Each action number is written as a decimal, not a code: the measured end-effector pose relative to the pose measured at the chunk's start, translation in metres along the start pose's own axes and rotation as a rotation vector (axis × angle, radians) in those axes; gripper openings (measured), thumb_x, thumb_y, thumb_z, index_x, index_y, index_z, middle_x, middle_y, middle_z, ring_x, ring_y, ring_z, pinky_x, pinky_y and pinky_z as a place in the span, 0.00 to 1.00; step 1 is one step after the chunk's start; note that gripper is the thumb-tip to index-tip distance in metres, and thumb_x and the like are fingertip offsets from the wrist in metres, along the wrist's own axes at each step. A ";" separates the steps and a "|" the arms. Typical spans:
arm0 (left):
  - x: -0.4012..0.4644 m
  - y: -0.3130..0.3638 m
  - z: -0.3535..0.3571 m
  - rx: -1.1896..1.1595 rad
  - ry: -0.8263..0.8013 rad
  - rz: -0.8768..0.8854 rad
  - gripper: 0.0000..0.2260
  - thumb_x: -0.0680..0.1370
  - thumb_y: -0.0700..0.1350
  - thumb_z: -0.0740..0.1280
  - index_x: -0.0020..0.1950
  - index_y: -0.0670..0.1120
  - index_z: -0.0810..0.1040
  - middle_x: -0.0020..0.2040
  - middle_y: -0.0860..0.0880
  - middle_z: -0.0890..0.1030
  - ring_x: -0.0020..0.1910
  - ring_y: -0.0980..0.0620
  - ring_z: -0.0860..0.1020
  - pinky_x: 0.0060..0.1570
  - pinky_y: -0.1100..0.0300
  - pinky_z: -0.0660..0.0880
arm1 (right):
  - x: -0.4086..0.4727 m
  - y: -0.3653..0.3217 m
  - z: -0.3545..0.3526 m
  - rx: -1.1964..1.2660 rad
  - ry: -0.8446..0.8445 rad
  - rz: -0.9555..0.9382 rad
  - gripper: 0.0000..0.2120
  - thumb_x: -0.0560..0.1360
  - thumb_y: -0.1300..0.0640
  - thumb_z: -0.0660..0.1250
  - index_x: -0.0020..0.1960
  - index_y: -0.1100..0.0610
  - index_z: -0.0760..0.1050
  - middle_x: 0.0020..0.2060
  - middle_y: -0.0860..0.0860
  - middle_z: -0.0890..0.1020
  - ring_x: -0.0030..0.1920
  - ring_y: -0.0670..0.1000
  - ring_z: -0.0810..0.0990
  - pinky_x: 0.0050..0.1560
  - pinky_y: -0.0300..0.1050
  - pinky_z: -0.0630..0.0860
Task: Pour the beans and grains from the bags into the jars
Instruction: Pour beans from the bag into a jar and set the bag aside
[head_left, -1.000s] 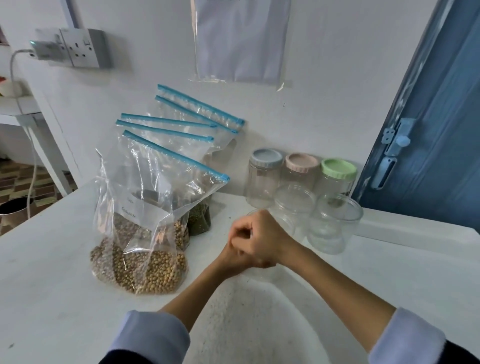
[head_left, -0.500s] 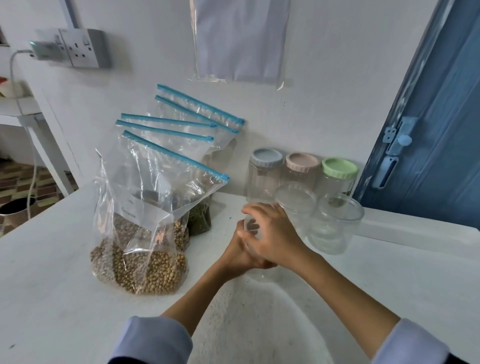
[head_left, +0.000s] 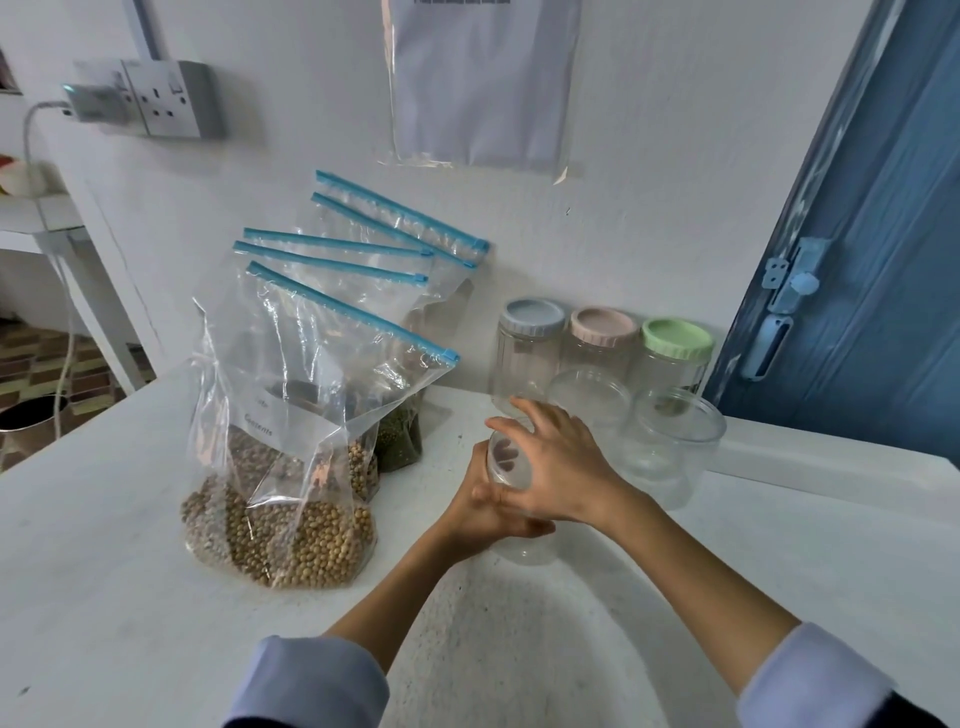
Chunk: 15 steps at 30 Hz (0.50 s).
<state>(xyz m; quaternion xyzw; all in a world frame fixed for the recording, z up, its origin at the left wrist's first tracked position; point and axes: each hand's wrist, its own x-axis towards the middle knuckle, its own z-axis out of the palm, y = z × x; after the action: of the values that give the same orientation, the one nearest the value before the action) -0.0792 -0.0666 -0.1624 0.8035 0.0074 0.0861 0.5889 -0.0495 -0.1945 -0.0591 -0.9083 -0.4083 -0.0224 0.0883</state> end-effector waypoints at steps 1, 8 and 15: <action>0.000 0.000 0.001 -0.002 0.002 0.008 0.50 0.57 0.52 0.81 0.72 0.49 0.57 0.67 0.47 0.69 0.66 0.48 0.71 0.62 0.49 0.74 | -0.001 0.001 0.002 -0.005 -0.015 0.013 0.38 0.70 0.30 0.62 0.75 0.44 0.56 0.76 0.49 0.52 0.75 0.56 0.52 0.73 0.59 0.52; -0.006 0.008 0.001 -0.043 0.004 0.006 0.47 0.54 0.54 0.81 0.66 0.52 0.59 0.64 0.48 0.68 0.63 0.53 0.71 0.58 0.61 0.74 | -0.002 0.004 -0.003 0.373 0.321 0.044 0.36 0.63 0.32 0.62 0.68 0.44 0.69 0.63 0.47 0.69 0.65 0.49 0.67 0.64 0.48 0.67; -0.024 0.019 0.005 -0.038 0.073 -0.053 0.51 0.51 0.59 0.79 0.68 0.52 0.57 0.65 0.50 0.67 0.65 0.53 0.68 0.58 0.65 0.69 | -0.042 0.023 -0.020 1.340 0.843 0.267 0.25 0.61 0.43 0.71 0.58 0.39 0.74 0.59 0.34 0.76 0.60 0.35 0.74 0.61 0.42 0.72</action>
<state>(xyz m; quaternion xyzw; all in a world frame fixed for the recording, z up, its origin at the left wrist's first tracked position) -0.1041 -0.0799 -0.1487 0.7881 0.0483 0.1000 0.6055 -0.0603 -0.2439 -0.0478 -0.6183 -0.1550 -0.1029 0.7636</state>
